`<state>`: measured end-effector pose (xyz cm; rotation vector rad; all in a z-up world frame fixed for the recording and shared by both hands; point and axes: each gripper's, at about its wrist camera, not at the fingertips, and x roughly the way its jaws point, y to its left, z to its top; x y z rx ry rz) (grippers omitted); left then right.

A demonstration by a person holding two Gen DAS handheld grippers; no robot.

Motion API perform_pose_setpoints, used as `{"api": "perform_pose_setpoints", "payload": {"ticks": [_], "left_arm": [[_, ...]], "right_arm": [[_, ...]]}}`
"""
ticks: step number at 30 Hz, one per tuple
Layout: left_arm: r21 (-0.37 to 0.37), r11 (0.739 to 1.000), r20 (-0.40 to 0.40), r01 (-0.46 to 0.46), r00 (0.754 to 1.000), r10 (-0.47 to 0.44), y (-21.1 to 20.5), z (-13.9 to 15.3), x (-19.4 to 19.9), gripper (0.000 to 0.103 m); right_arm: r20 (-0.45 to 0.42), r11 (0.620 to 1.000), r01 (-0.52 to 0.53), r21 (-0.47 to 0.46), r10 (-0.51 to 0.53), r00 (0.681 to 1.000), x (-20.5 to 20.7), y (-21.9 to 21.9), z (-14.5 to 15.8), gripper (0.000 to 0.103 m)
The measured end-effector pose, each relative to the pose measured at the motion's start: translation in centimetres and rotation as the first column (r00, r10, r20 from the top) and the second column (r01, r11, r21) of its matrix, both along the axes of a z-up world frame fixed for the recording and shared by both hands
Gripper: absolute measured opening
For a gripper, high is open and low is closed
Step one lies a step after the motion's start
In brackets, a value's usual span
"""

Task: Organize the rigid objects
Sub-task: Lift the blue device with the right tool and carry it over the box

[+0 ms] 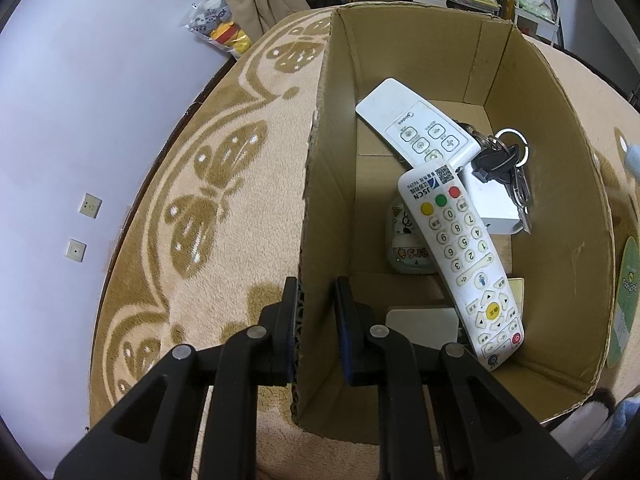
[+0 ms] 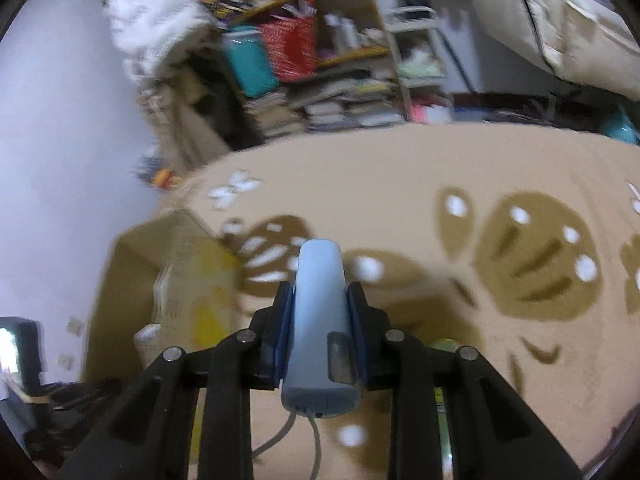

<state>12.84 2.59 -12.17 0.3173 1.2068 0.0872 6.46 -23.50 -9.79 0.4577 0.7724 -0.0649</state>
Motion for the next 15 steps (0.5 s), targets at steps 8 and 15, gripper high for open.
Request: {"api": "perform_pose_setpoints", "payload": {"ticks": [8,15], "left_arm": [[0.004,1.000,0.001,0.002,1.000,-0.003,0.0,0.1,0.0,0.016],[0.004,1.000,0.002,0.003,1.000,-0.003,0.0,0.1,0.0,0.016]], "right_arm": [[0.158,0.981,-0.188,0.044,0.179,0.971,0.5,6.1,2.2,0.029],[0.148,0.958,-0.286,0.033,0.278,0.949,0.6,9.4,1.0,0.029]]}}
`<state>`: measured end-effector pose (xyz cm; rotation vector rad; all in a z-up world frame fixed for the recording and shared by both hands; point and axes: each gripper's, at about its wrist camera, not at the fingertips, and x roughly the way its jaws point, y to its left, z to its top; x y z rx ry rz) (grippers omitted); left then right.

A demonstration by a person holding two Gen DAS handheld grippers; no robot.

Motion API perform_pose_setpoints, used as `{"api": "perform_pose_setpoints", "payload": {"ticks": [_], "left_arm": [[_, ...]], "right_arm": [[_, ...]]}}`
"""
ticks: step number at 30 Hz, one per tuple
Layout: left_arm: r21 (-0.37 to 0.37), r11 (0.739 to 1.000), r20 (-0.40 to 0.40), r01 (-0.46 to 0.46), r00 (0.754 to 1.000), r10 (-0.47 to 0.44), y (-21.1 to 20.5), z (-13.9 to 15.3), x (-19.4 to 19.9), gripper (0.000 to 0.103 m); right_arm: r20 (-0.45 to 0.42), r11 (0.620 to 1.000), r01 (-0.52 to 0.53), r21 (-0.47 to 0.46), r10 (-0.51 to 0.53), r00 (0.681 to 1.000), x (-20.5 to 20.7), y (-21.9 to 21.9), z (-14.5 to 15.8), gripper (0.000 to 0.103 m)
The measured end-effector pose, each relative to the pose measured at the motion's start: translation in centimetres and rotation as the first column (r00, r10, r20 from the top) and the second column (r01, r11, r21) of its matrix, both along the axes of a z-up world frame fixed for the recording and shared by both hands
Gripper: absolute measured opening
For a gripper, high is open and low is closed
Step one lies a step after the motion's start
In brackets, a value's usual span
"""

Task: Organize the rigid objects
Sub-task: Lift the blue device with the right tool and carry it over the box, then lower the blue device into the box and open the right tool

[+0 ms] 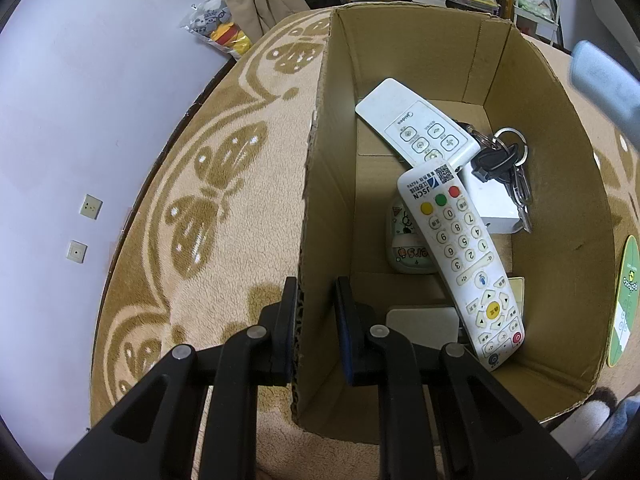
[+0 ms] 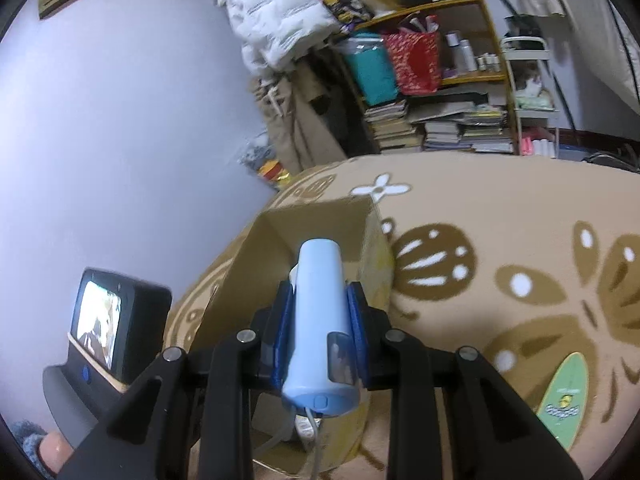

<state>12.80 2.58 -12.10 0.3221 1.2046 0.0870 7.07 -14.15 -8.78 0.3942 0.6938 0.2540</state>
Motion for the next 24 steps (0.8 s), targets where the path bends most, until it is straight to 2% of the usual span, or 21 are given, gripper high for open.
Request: {"api": "perform_pose_setpoints", "payload": {"ticks": [10,17,24], "left_arm": [[0.000,1.000,0.000,0.000,1.000,0.000,0.0,0.0,0.0,0.016],[-0.001,1.000,0.000,-0.001,1.000,0.001,-0.1,0.0,0.0,0.016],[-0.005,1.000,-0.002,-0.002,1.000,0.002,-0.1,0.0,0.0,0.016]], "right_arm": [[-0.029,0.996,-0.061,-0.070,0.059,0.998,-0.1,2.4,-1.4,0.029],[-0.067,0.993,-0.071,-0.099,0.065,0.996,0.4,2.5,-2.1,0.029],[-0.046,0.994,-0.073,-0.084,0.069,0.997,0.1,2.6,-1.6,0.030]]}}
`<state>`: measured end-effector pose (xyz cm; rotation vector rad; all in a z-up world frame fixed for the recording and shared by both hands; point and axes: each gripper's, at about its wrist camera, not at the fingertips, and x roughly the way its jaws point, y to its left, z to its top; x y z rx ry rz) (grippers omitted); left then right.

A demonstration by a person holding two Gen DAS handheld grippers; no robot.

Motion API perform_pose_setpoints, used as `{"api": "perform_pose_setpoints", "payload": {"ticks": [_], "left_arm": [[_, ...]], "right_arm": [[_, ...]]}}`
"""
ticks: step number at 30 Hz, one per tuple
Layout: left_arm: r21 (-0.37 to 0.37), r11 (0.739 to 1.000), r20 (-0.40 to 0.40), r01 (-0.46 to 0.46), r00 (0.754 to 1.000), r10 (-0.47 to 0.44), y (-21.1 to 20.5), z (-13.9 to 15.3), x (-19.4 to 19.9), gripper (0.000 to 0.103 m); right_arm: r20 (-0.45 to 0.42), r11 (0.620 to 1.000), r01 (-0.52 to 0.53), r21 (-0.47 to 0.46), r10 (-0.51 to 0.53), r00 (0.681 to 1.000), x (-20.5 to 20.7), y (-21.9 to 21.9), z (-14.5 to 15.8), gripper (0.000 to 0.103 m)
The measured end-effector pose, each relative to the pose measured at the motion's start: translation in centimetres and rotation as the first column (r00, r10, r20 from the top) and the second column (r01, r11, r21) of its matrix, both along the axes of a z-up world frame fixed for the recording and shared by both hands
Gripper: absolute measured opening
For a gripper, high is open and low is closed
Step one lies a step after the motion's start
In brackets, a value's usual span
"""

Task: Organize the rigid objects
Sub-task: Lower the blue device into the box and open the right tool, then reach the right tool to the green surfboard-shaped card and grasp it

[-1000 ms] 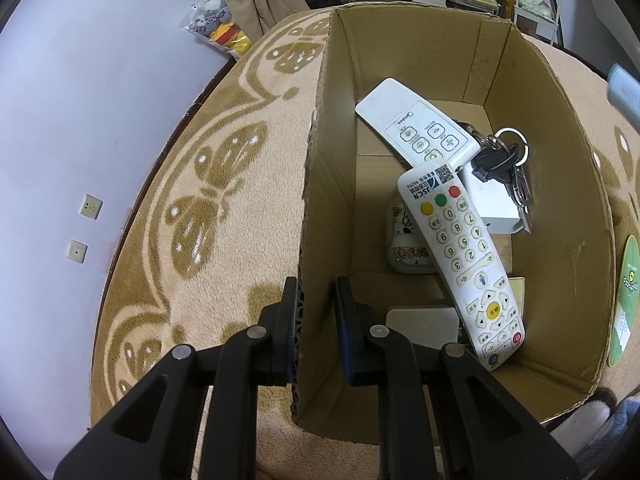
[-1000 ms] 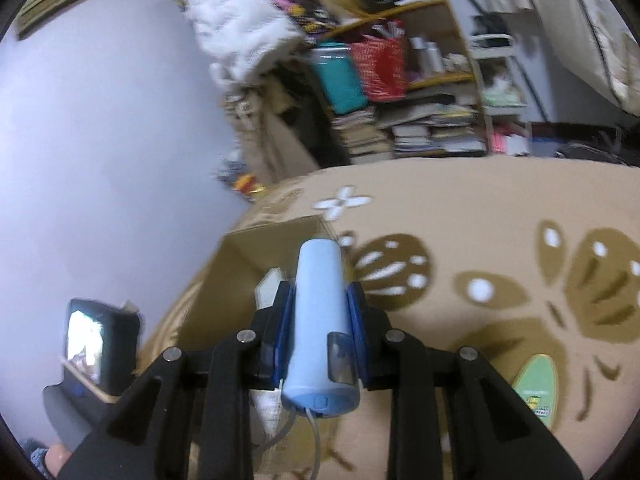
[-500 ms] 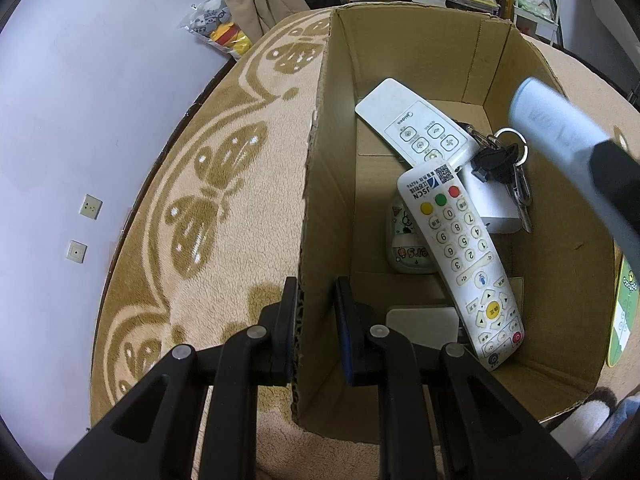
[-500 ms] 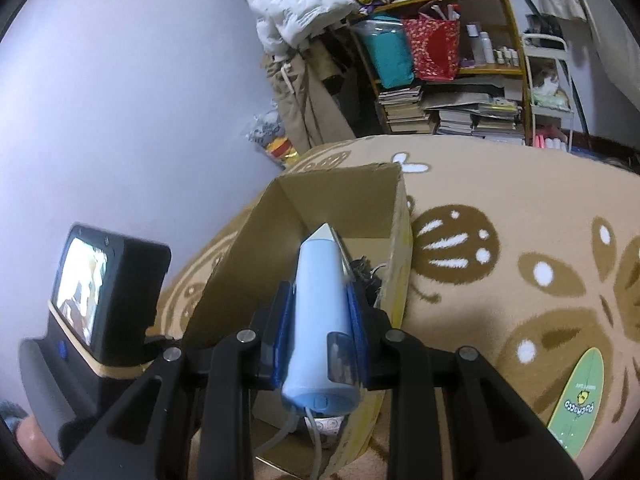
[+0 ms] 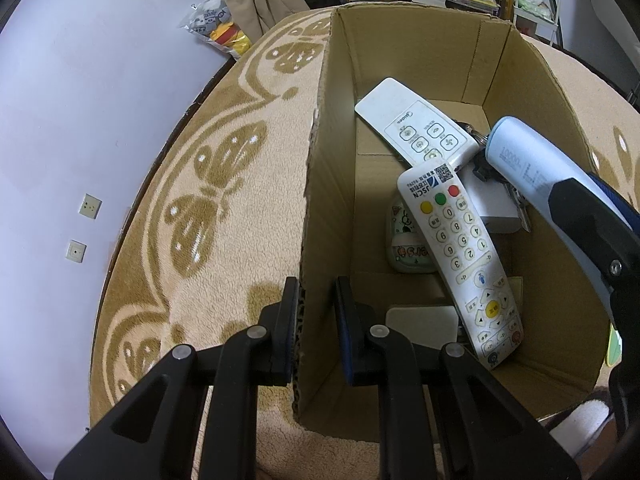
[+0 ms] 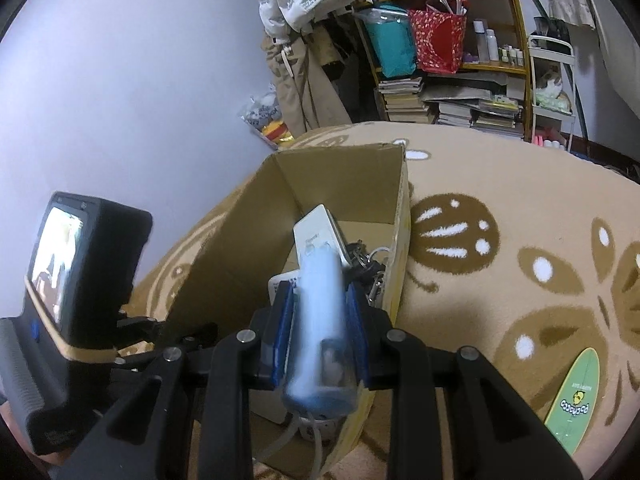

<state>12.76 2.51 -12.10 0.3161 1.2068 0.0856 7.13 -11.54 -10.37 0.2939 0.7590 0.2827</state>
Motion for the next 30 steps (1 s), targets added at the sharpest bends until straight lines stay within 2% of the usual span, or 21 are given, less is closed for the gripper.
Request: {"api": "perform_pose_setpoints", "payload": {"ticks": [3,4,7,8,12,16,20,23,26,30], "left_arm": [[-0.005,1.000,-0.004,-0.002,1.000,0.002,0.0,0.0,0.1,0.016],[-0.004,1.000,-0.005,-0.002,1.000,0.002,0.1,-0.1,0.0,0.016],[-0.003,1.000,-0.002,0.000,1.000,0.000,0.0,0.1,0.0,0.016],[-0.004,1.000,-0.003,-0.001,1.000,0.001,0.0,0.1,0.0,0.016],[-0.007,1.000,-0.003,-0.001,1.000,0.001,0.1,0.1,-0.1,0.016],[-0.008,1.000,-0.004,-0.002,1.000,0.002,0.1,0.1,-0.1,0.016],[-0.013,1.000,-0.004,-0.003,1.000,0.002,0.3,0.0,-0.1,0.016],[-0.015,1.000,-0.005,-0.003,1.000,0.003,0.3,-0.1,-0.1,0.017],[-0.017,1.000,-0.005,-0.004,1.000,0.004,0.4,-0.1,0.0,0.017],[-0.017,1.000,-0.005,-0.004,1.000,0.004,0.4,-0.1,0.0,0.017]], "right_arm": [[0.012,0.999,0.011,-0.033,-0.010,1.000,-0.2,0.2,0.7,0.031],[0.009,0.999,0.014,-0.041,-0.013,1.000,-0.3,0.1,0.8,0.035],[0.001,0.998,0.038,-0.056,-0.038,0.999,-0.7,-0.6,1.1,0.060],[-0.002,0.996,0.055,-0.076,-0.055,0.998,-0.8,-0.8,1.2,0.065],[-0.025,0.987,0.104,-0.126,-0.108,0.994,-1.2,-2.4,1.3,0.068],[-0.030,0.978,0.158,-0.135,-0.164,0.986,-1.9,-4.7,1.4,0.096],[-0.084,0.975,0.189,-0.117,-0.199,0.976,-2.1,-6.7,0.8,0.101],[-0.138,0.964,0.225,-0.141,-0.244,0.960,-2.3,-8.6,-0.3,0.103],[-0.218,0.952,0.259,-0.165,-0.291,0.932,-2.6,-11.1,-1.9,0.103],[-0.280,0.920,0.321,-0.225,-0.377,0.883,-3.2,-13.9,-3.5,0.103]]}}
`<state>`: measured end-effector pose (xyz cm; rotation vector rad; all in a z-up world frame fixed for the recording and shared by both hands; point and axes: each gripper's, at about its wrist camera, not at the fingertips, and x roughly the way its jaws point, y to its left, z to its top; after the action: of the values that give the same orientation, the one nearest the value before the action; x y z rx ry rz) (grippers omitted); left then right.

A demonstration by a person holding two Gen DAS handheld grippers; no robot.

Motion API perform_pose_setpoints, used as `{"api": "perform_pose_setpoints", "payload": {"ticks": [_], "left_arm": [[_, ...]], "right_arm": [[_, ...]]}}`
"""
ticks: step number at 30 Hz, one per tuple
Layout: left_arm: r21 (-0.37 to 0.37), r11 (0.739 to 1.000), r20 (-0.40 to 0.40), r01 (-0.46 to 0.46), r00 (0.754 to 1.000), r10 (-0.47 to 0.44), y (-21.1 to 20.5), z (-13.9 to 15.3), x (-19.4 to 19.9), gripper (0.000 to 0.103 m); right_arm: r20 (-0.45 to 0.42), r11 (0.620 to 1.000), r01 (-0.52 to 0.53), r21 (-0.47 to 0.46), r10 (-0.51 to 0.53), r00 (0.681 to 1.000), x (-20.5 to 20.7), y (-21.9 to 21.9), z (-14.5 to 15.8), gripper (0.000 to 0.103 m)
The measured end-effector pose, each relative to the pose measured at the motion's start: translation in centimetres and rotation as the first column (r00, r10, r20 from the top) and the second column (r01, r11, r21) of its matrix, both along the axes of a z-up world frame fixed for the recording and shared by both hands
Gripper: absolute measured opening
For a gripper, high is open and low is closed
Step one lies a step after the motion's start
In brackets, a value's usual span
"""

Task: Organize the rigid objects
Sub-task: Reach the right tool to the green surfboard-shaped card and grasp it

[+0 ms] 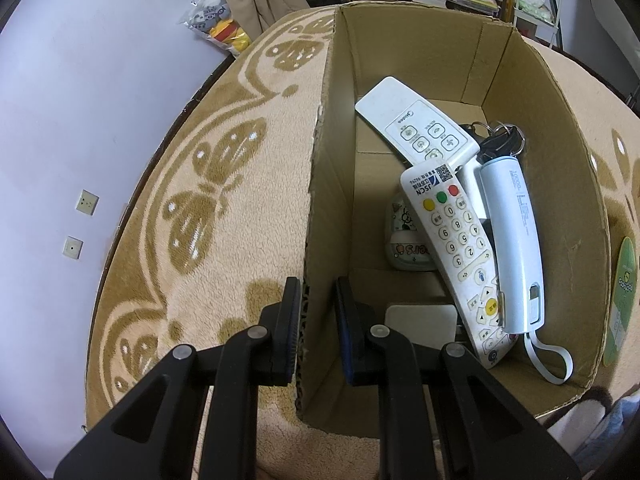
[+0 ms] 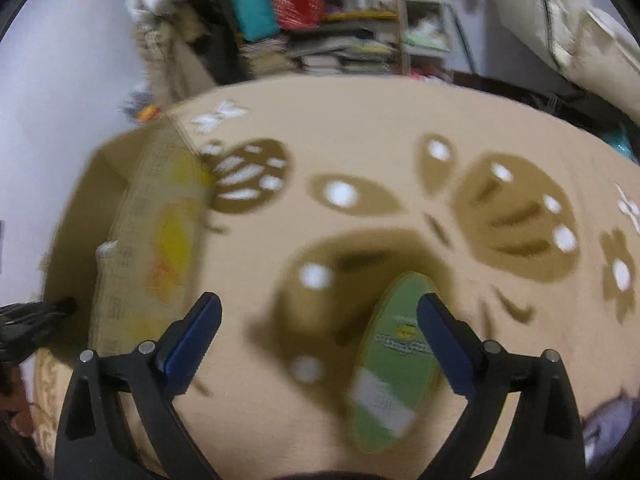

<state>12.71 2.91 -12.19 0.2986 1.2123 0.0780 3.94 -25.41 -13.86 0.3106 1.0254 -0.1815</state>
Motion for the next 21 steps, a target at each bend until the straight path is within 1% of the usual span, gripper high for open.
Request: {"api": "perform_pose_setpoints", "payload": {"ticks": [2,5,7,9,12,15,17,19,20,21], "left_arm": [[0.001,1.000,0.000,0.000,1.000,0.000,0.0,0.0,0.0,0.017],[0.002,1.000,0.000,0.000,1.000,0.000,0.0,0.0,0.0,0.017],[0.005,1.000,0.001,0.002,1.000,-0.002,0.0,0.0,0.0,0.017],[0.004,1.000,0.001,0.002,1.000,-0.002,0.0,-0.1,0.0,0.017],[0.002,1.000,-0.001,0.000,1.000,0.000,0.0,-0.1,0.0,0.017],[0.004,1.000,-0.001,0.001,1.000,-0.001,0.0,-0.1,0.0,0.017],[0.002,1.000,-0.002,0.001,1.000,-0.001,0.0,-0.1,0.0,0.017],[0.002,1.000,-0.002,0.000,1.000,0.000,0.0,-0.1,0.0,0.017],[0.001,1.000,-0.001,0.000,1.000,0.000,0.0,-0.1,0.0,0.017],[0.003,1.000,-0.001,0.001,1.000,-0.001,0.0,-0.1,0.0,0.017]], "right_arm": [[-0.047,0.999,0.037,0.018,-0.036,0.998,-0.3,-1.3,-0.8,0.103],[-0.112,0.992,0.095,0.084,-0.085,0.990,-0.4,-2.9,-2.2,0.103],[-0.148,0.989,0.122,0.086,-0.109,0.983,-0.6,-3.4,-3.1,0.103],[-0.184,0.988,0.132,0.081,-0.116,0.976,-0.8,-3.5,-3.8,0.103],[-0.204,0.988,0.119,0.103,-0.096,0.974,-0.7,-3.2,-4.5,0.102],[-0.252,0.988,0.105,0.112,-0.074,0.965,-0.5,-2.7,-5.7,0.090],[-0.273,0.989,0.114,0.097,-0.084,0.958,-0.5,-2.7,-6.2,0.084],[-0.286,0.987,0.135,0.087,-0.105,0.952,-0.5,-2.8,-6.6,0.082],[-0.294,0.989,0.133,0.064,-0.109,0.950,-0.6,-2.6,-6.6,0.077],[-0.299,0.991,0.128,0.037,-0.111,0.948,-0.5,-2.4,-6.5,0.074]]}}
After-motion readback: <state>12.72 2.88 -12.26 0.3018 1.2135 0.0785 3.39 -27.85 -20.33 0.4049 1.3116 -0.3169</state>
